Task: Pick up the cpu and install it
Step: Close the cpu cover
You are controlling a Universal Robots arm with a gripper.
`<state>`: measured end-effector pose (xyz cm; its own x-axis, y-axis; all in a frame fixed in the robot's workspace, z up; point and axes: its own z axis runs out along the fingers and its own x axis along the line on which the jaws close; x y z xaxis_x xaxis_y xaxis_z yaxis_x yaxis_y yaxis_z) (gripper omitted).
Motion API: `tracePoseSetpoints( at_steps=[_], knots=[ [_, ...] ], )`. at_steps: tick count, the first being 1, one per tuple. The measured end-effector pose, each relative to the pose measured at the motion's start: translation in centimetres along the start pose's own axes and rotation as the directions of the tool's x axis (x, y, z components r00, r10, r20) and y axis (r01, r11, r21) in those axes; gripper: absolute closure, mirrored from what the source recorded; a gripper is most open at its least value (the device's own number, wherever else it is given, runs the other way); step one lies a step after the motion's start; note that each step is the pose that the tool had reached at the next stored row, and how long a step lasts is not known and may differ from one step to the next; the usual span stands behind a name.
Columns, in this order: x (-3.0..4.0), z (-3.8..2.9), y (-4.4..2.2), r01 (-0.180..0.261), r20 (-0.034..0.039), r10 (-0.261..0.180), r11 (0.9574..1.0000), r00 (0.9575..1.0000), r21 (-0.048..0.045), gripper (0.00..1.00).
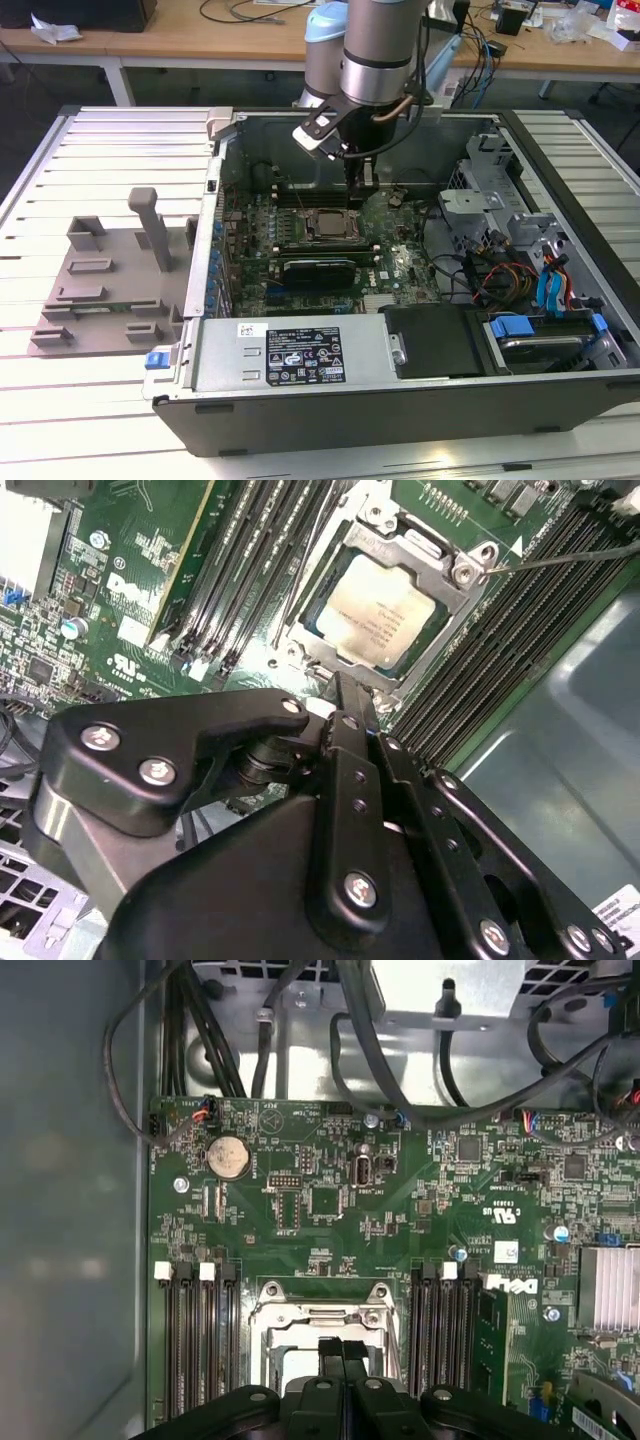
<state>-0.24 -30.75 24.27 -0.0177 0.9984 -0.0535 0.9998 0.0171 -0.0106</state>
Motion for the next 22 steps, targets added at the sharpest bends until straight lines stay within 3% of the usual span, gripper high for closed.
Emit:
tracePoseSetpoints(
  at_steps=[8,12,14,16,22],
  knots=[
    [0.04,0.13,-1.52,0.000,-0.0002,0.000,1.0000,1.0000,-0.0001,0.89],
    [0.05,0.32,-1.67,0.000,-0.0001,0.000,1.0000,1.0000,-0.0001,0.89],
    [0.08,0.87,-1.84,0.000,0.0000,0.000,1.0000,1.0000,0.0000,0.89],
    [0.12,1.29,-2.91,0.000,-0.0002,0.000,1.0000,1.0000,0.0000,0.89],
    [0.17,2.04,-3.34,0.000,0.0000,0.000,1.0000,1.0000,0.0000,0.89]
  ],
)
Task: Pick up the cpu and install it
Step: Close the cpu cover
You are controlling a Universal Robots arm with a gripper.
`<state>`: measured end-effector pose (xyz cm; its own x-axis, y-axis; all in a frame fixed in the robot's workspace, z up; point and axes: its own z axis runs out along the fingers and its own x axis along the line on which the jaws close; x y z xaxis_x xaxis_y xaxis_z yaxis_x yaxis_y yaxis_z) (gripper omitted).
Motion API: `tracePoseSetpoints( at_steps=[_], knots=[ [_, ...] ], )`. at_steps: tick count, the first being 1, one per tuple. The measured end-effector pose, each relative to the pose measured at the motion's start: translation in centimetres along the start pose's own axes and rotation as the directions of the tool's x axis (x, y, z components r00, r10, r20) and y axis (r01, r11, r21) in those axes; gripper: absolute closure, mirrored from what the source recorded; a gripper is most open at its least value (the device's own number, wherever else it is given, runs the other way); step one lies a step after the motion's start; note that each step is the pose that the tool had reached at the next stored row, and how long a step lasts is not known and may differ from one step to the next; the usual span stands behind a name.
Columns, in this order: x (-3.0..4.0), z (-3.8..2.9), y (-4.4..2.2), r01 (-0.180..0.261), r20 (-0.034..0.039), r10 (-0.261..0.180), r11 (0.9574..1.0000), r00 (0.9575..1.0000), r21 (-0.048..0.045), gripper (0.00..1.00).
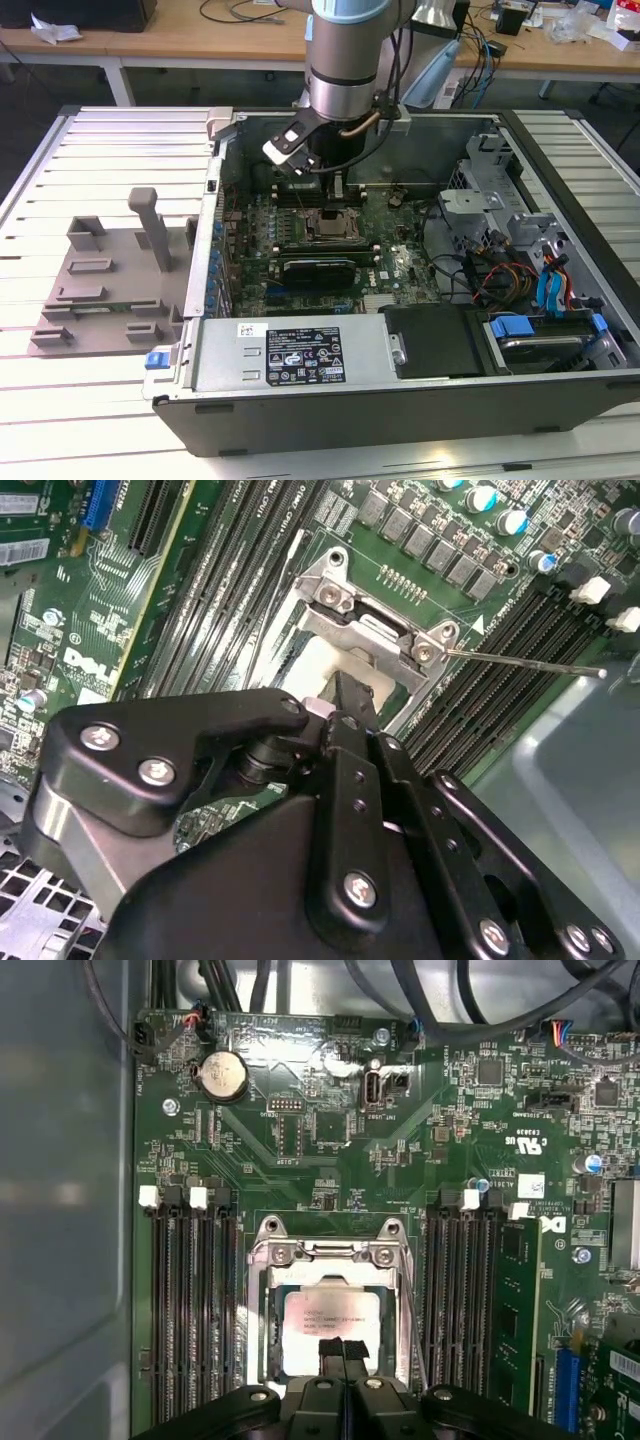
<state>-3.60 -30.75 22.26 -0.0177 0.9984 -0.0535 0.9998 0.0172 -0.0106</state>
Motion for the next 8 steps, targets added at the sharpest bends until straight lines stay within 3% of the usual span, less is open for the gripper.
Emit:
tracePoseSetpoints(
  at_steps=[8],
  knots=[
    [0.06,0.97,-0.48,0.000,0.0000,0.000,1.0000,1.0000,0.0000,0.89]
  ],
)
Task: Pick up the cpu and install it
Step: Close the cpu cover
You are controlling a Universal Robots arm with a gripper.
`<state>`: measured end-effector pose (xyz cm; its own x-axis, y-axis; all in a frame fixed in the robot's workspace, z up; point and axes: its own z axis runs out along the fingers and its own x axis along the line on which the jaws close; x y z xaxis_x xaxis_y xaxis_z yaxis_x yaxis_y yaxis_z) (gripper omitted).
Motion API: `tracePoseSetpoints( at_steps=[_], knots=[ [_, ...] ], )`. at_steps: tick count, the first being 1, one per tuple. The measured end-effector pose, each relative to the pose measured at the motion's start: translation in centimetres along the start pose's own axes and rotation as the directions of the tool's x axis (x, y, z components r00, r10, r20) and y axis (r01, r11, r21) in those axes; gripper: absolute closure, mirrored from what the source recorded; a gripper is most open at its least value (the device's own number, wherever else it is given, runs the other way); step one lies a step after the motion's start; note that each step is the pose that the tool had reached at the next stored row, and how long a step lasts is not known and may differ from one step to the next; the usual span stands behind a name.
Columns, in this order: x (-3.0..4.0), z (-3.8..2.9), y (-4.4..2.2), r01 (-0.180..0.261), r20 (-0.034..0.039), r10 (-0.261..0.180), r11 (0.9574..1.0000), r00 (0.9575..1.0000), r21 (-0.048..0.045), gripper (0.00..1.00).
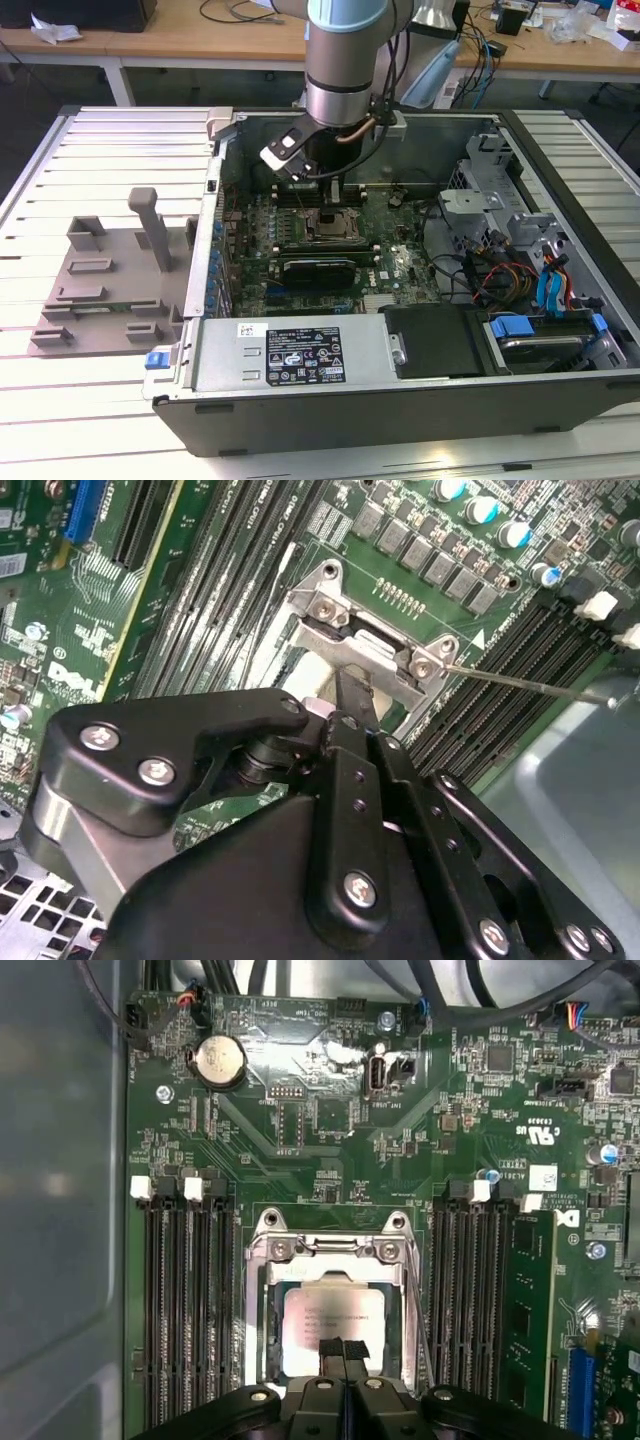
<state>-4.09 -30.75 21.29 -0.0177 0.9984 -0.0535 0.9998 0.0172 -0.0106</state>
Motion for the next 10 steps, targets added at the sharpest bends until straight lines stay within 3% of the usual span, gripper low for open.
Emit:
tracePoseSetpoints(
  at_steps=[3,10],
  knots=[
    [0.04,0.56,-0.69,0.000,0.0001,0.000,1.0000,1.0000,0.0001,0.89],
    [0.05,0.86,-0.84,0.000,0.0005,0.000,1.0000,1.0000,0.0004,0.89]
  ],
)
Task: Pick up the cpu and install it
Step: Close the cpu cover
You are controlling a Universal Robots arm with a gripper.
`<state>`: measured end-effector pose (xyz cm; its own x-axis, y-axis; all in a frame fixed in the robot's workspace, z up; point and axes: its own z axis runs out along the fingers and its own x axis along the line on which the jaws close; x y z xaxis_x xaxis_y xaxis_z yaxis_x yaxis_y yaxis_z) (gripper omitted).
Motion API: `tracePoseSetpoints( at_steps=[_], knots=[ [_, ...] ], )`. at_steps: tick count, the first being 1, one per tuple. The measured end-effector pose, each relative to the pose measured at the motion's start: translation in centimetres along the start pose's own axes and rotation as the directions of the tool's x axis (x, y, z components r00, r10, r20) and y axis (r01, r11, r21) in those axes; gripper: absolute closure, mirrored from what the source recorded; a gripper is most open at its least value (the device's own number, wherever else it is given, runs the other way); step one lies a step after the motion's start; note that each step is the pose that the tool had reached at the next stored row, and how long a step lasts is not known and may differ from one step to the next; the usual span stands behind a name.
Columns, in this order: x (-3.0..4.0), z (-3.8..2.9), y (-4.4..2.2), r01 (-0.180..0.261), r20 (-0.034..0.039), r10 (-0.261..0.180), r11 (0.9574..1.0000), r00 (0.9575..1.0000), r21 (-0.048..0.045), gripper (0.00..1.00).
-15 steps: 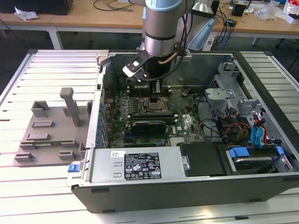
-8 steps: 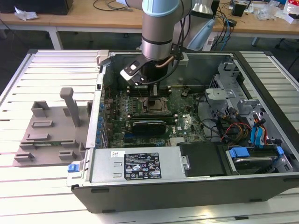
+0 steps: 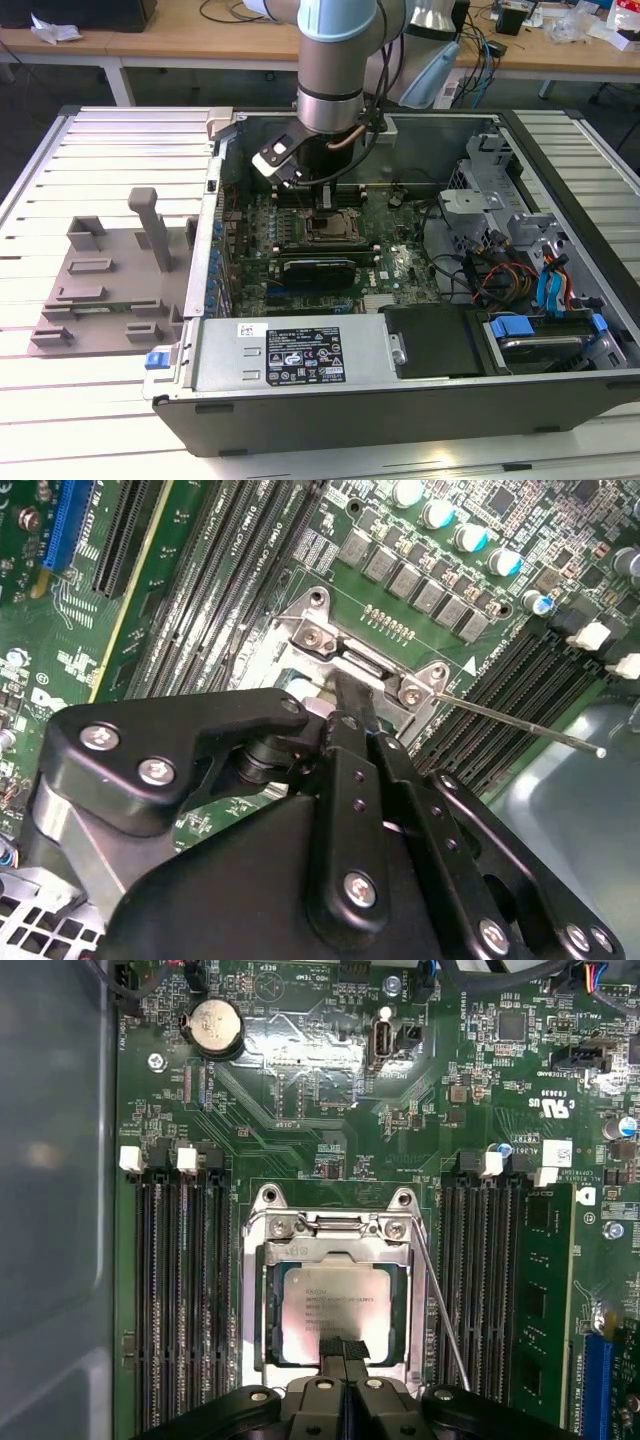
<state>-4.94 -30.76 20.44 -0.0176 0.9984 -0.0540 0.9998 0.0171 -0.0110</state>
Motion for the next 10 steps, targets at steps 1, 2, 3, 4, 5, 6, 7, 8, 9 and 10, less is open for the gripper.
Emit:
tracePoseSetpoints(
  at_steps=[1,2,3,4,5,6,7,8,9,10],
  knots=[
    [0.00,0.01,0.11,0.000,-0.0001,0.000,1.0000,1.0000,0.0001,0.89],
    [0.00,0.02,0.29,0.000,-0.0003,0.000,1.0000,1.0000,-0.0001,0.89],
    [-0.01,0.02,0.96,0.000,-0.0003,0.000,1.0000,1.0000,-0.0003,0.89],
    [-0.02,0.02,1.32,0.000,-0.0004,0.000,1.0000,1.0000,-0.0004,0.89],
    [-0.02,0.01,1.62,0.000,-0.0004,0.000,1.0000,1.0000,-0.0004,0.89],
    [-0.02,0.02,1.73,0.000,-0.0005,0.000,1.0000,1.0000,-0.0005,0.89],
    [-0.02,-0.01,1.82,0.000,-0.0006,0.000,1.0000,1.0000,-0.0006,0.89],
    [-0.01,-0.08,1.91,0.000,-0.0014,0.000,1.0000,1.0000,-0.0012,0.89],
    [-0.03,-0.23,1.99,0.000,-0.0010,0.000,1.0000,1.0000,-0.0007,0.89],
    [-0.05,-0.42,2.05,0.000,-0.0006,0.000,1.0000,1.0000,-0.0003,0.89]
  ],
)
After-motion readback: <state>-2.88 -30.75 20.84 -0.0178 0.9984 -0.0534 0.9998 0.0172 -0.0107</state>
